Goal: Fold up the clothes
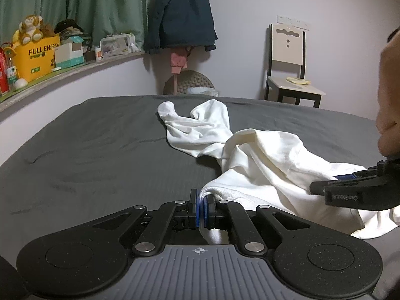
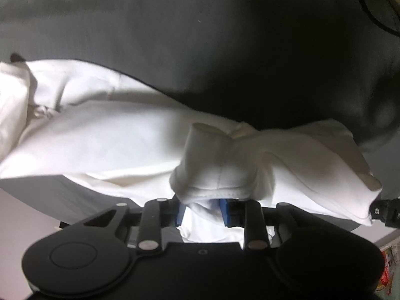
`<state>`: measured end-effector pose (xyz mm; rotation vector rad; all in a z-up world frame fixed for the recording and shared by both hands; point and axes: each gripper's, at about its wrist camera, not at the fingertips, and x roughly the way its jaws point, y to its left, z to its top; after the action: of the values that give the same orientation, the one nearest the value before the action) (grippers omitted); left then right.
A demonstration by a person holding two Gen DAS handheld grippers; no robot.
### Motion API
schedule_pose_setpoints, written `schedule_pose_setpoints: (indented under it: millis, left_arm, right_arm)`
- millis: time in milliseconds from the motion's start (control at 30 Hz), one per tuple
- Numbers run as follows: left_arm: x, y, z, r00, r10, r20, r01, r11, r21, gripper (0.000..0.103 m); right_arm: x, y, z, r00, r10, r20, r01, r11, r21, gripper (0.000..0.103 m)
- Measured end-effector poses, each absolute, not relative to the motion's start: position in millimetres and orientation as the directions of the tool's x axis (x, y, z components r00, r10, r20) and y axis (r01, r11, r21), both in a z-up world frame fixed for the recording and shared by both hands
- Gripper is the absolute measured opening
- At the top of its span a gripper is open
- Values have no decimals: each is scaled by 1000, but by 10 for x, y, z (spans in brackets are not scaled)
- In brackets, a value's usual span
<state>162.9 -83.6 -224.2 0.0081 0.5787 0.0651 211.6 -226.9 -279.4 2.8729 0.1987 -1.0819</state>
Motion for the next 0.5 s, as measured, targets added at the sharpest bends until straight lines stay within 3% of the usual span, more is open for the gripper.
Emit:
schedule_pose_setpoints:
  millis: [33,167,200,300,433,500]
  left_arm:
    - [1630,-841,-2241,835,67,-546,-59,998,32,5]
    - [1625,-864,-2226,837,81,-541,-61,997,55,5]
    - [1617,-863,-2214,839,85,-538,-63,996,60,5]
    - [1593,-832,-2131,849,102,-518,-77,995,70,5]
    - [1543,-764,-1873,894,157,-420,-107,984,141,5]
    - [1521,-726,-1689,918,195,-345,-134,972,192,5]
  right_arm:
    - [2136,-2271,-2792,757,99,-646,135,-991,6,16]
    - [2250,-2288,-2706,816,86,-571,67,-996,-54,15]
    - [2283,-2306,-2671,830,72,-553,44,-997,-64,9]
    - [2403,-2335,-2556,879,43,-474,-38,-986,-160,7]
    - [2626,-2282,-2233,939,-49,-341,-212,-864,-458,6]
    - [2704,-2170,-1933,959,-91,-269,-254,-697,-671,5]
